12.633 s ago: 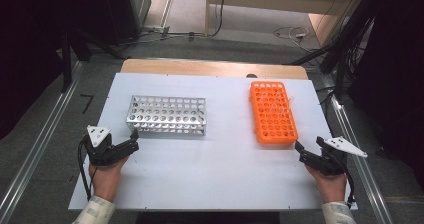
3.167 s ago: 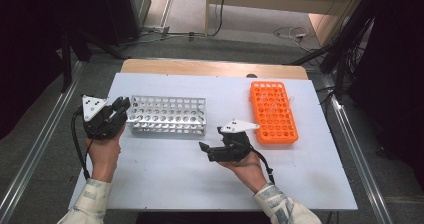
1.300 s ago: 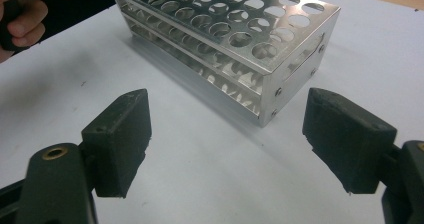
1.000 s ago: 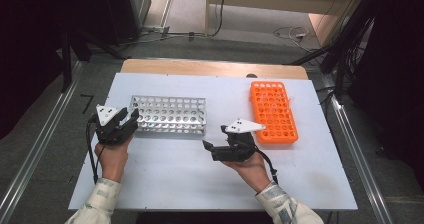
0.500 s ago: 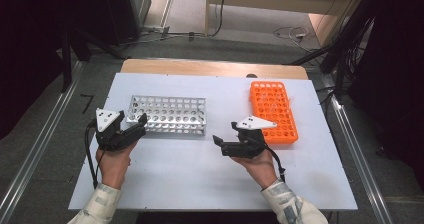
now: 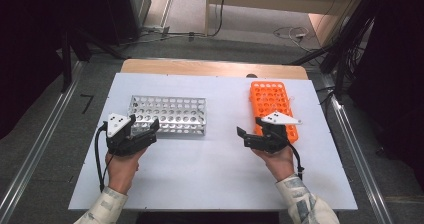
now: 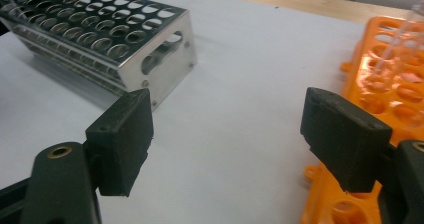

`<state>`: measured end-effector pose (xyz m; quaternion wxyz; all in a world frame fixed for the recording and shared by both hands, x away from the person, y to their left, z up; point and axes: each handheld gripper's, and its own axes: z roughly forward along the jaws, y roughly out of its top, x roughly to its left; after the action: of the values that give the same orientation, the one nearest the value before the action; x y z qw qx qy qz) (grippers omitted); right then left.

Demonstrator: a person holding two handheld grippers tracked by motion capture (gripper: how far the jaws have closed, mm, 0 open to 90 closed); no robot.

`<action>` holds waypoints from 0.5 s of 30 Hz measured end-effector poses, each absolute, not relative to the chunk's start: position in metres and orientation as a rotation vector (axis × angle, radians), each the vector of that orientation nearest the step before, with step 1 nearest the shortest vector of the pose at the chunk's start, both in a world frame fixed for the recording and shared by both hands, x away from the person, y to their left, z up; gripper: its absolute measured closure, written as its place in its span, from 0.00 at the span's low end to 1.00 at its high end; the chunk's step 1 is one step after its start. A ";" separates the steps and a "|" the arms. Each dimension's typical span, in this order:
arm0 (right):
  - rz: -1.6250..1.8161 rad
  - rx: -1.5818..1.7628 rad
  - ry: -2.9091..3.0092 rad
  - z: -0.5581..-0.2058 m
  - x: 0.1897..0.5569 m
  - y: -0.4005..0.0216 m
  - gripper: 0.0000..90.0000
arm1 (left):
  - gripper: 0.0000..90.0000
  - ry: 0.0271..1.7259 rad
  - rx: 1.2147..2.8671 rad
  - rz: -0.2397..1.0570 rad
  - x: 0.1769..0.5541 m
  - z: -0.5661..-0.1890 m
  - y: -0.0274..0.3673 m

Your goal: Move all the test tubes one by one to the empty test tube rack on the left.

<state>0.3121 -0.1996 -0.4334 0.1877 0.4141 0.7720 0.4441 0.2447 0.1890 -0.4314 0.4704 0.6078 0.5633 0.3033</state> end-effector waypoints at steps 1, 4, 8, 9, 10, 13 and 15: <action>1.247 1.171 2.162 -0.433 0.313 -0.203 0.22 | 0.22 1.379 1.493 0.742 0.245 -0.432 0.189; 1.234 1.194 2.139 -0.432 0.315 -0.214 0.22 | 0.22 1.379 1.498 0.745 0.245 -0.433 0.188; 1.209 1.235 2.103 -0.434 0.321 -0.228 0.22 | 0.22 1.373 1.504 0.747 0.244 -0.433 0.187; 1.203 1.244 2.097 -0.435 0.323 -0.230 0.22 | 0.22 1.372 1.507 0.747 0.244 -0.433 0.186; 1.201 1.255 2.090 -0.435 0.324 -0.233 0.22 | 0.22 1.372 1.510 0.749 0.244 -0.433 0.186; 1.193 1.276 2.066 -0.436 0.327 -0.239 0.22 | 0.22 1.376 1.513 0.751 0.245 -0.433 0.188; 1.183 1.288 2.053 -0.437 0.330 -0.243 0.22 | 0.22 1.378 1.508 0.751 0.244 -0.433 0.188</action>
<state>0.3298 -0.2426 -0.4368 0.2206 0.4658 0.7424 0.4279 0.2444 0.1875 -0.4333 0.4639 0.6139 0.5607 0.3058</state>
